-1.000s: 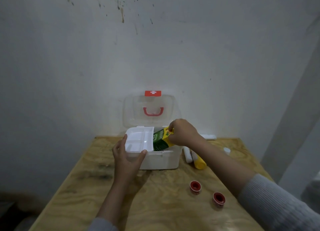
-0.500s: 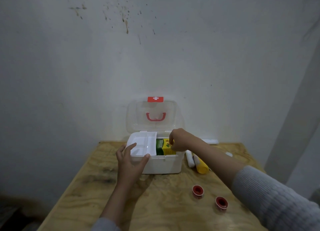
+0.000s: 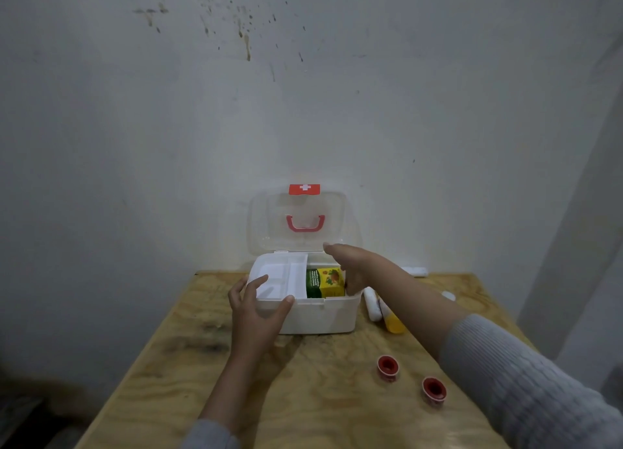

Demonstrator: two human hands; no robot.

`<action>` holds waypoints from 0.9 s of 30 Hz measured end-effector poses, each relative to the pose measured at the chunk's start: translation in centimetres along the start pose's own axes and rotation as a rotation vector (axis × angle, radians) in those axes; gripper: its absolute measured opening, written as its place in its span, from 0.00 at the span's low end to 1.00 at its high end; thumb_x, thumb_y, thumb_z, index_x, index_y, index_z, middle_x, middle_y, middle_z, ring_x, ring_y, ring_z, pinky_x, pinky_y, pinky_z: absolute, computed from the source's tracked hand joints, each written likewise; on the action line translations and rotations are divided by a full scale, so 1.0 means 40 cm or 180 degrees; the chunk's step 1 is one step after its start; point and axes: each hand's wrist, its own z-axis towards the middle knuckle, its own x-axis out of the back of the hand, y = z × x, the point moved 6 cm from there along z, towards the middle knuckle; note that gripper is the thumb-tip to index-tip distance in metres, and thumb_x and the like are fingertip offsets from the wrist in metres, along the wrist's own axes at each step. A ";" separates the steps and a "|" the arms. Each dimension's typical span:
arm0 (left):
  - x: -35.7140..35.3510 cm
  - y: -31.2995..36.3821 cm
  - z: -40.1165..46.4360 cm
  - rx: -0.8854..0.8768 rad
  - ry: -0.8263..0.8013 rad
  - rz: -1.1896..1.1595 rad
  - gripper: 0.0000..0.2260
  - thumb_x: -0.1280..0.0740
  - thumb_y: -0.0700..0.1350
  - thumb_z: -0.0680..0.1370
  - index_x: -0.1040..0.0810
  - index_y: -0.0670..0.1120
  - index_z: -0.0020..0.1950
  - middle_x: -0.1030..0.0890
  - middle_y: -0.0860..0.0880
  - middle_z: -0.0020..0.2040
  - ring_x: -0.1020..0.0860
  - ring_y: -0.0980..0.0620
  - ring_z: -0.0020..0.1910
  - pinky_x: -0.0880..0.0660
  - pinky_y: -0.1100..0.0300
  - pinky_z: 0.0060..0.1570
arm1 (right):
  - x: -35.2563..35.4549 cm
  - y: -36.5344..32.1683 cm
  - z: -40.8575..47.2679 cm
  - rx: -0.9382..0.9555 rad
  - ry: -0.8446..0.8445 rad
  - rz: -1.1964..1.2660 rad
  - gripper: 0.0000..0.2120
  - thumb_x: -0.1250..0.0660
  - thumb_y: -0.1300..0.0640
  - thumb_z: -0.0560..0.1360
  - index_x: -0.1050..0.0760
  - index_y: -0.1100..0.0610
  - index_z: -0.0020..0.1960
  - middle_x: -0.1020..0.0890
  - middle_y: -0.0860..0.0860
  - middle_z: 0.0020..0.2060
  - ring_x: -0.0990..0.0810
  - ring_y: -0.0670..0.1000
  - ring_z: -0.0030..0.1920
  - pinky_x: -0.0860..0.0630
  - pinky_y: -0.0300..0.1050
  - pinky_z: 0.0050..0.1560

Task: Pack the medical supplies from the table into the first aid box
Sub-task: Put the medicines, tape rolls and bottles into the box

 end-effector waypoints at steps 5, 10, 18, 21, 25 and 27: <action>-0.001 -0.001 0.000 -0.0020 0.0055 0.0058 0.27 0.26 0.54 0.68 0.30 0.56 0.64 0.41 0.51 0.70 0.37 0.54 0.64 0.25 0.52 0.57 | -0.019 0.026 0.037 -0.0190 -0.0296 0.0575 0.37 0.47 0.38 0.78 0.56 0.56 0.77 0.44 0.62 0.75 0.35 0.61 0.71 0.32 0.56 0.67; -0.002 -0.004 0.002 -0.0011 0.0066 0.0095 0.27 0.26 0.55 0.68 0.31 0.56 0.64 0.41 0.51 0.71 0.36 0.53 0.65 0.24 0.52 0.56 | -0.025 0.023 0.020 -0.0249 -0.0234 0.0720 0.39 0.49 0.39 0.79 0.58 0.64 0.76 0.46 0.63 0.76 0.37 0.62 0.72 0.31 0.55 0.60; -0.003 -0.003 0.001 -0.0054 0.0083 0.0093 0.27 0.26 0.55 0.68 0.31 0.57 0.64 0.41 0.52 0.71 0.36 0.51 0.66 0.25 0.55 0.55 | -0.015 0.033 0.043 -0.0180 -0.0124 0.0774 0.37 0.49 0.38 0.78 0.58 0.59 0.77 0.49 0.63 0.76 0.45 0.67 0.74 0.38 0.61 0.70; -0.002 -0.004 0.000 -0.0074 0.0058 0.0058 0.27 0.27 0.55 0.68 0.31 0.57 0.64 0.41 0.52 0.71 0.36 0.51 0.67 0.26 0.58 0.55 | -0.023 0.036 0.052 -0.0201 -0.0295 0.0735 0.36 0.49 0.37 0.78 0.52 0.60 0.77 0.44 0.65 0.75 0.42 0.70 0.72 0.35 0.61 0.68; -0.003 -0.002 -0.001 -0.0088 0.0034 0.0039 0.27 0.26 0.54 0.68 0.30 0.56 0.64 0.41 0.51 0.71 0.37 0.53 0.66 0.28 0.60 0.54 | -0.024 0.032 0.045 -0.0079 -0.0322 0.0441 0.28 0.45 0.43 0.79 0.41 0.57 0.73 0.38 0.67 0.71 0.36 0.69 0.70 0.29 0.58 0.62; -0.003 -0.002 -0.001 -0.0081 0.0025 0.0032 0.27 0.26 0.54 0.68 0.31 0.56 0.64 0.42 0.51 0.71 0.37 0.52 0.66 0.28 0.60 0.54 | -0.025 0.032 0.043 -0.0024 -0.0238 0.0112 0.24 0.40 0.52 0.79 0.40 0.58 0.72 0.35 0.66 0.69 0.32 0.66 0.68 0.27 0.54 0.59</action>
